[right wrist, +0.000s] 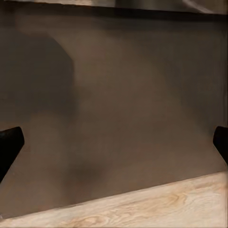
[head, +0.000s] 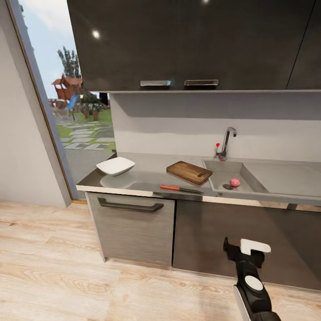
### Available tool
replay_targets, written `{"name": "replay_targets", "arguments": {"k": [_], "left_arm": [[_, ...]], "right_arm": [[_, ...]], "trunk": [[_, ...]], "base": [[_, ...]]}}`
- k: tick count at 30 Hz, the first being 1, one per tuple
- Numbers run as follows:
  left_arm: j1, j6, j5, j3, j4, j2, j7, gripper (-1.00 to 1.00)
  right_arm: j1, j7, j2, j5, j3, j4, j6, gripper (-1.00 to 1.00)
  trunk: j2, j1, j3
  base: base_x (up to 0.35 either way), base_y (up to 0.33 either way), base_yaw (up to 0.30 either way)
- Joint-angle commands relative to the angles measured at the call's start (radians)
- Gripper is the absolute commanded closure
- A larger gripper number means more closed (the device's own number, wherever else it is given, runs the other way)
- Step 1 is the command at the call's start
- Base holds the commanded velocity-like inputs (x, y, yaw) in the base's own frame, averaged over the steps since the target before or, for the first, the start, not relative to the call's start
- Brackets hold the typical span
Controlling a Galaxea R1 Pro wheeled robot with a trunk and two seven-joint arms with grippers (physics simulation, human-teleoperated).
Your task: In the kitchen, take the Vidalia onion out of the sink, dice it on the chopping board with the paring knife, put the diced onion into the bowl on the countertop, then place both the paring knife and the chopping board into the sink.
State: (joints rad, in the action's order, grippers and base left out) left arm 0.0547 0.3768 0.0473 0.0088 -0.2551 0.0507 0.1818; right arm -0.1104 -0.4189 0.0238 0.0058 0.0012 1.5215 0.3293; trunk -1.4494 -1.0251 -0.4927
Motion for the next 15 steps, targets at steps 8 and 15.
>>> {"name": "replay_targets", "arguments": {"k": [8, 15], "left_arm": [[0.001, 0.004, 0.005, 0.0, 0.001, 0.0, -0.001, -1.0], [0.001, 0.004, 0.002, -0.001, 0.001, 0.0, -0.001, -1.0]], "right_arm": [[-0.152, -0.022, 0.001, 0.0, 0.0, 0.031, 0.168, -1.0], [-0.226, -0.047, 0.002, 0.0, 0.001, 0.032, 0.252, -1.0]], "trunk": [[-0.001, 0.0, -0.001], [-0.001, 0.0, -0.001]], "base": [[0.0, 0.0, 0.0], [0.0, 0.0, 0.0]]}}
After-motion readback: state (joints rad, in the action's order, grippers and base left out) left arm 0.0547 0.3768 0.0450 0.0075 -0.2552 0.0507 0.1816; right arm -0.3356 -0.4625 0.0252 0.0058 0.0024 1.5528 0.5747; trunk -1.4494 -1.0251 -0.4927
